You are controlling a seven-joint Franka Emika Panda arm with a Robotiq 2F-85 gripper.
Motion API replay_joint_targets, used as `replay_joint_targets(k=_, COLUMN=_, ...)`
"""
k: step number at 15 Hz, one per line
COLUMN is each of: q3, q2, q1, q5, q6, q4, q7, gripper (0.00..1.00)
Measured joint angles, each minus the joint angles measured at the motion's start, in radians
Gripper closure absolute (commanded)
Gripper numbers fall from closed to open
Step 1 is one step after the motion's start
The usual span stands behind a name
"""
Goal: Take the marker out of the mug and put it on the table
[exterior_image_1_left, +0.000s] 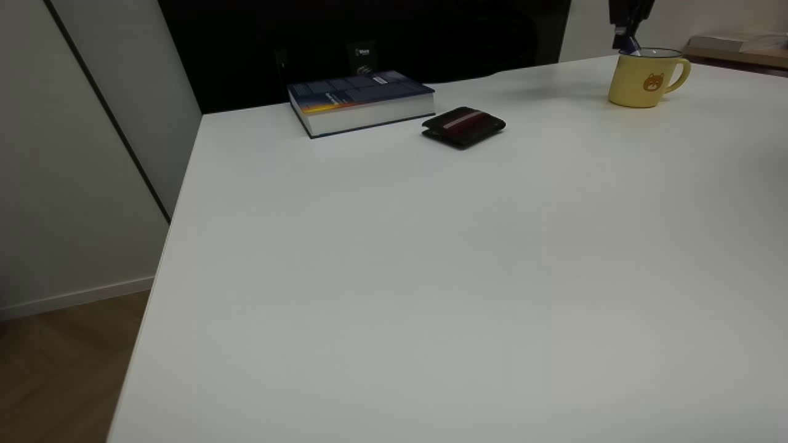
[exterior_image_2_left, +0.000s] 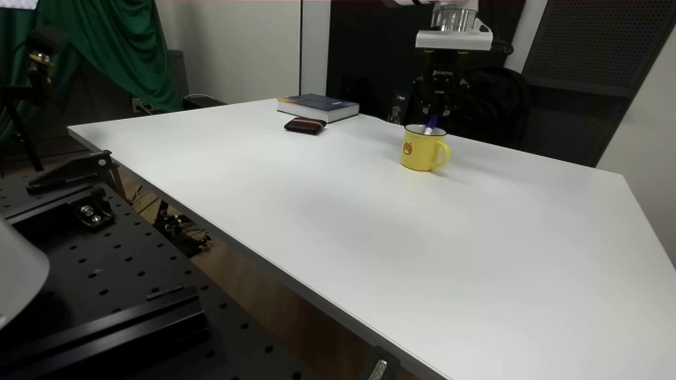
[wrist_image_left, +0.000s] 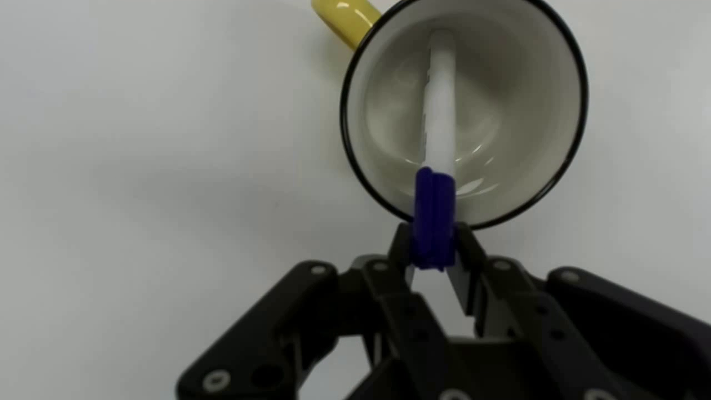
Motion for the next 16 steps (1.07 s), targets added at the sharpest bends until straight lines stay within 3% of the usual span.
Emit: replay_joint_targets(k=16, q3=-0.003, q2=-0.002, q1=0.036, q5=-0.018, q6=-0.043, q4=0.073, q7=0.021, gripper=0.95)
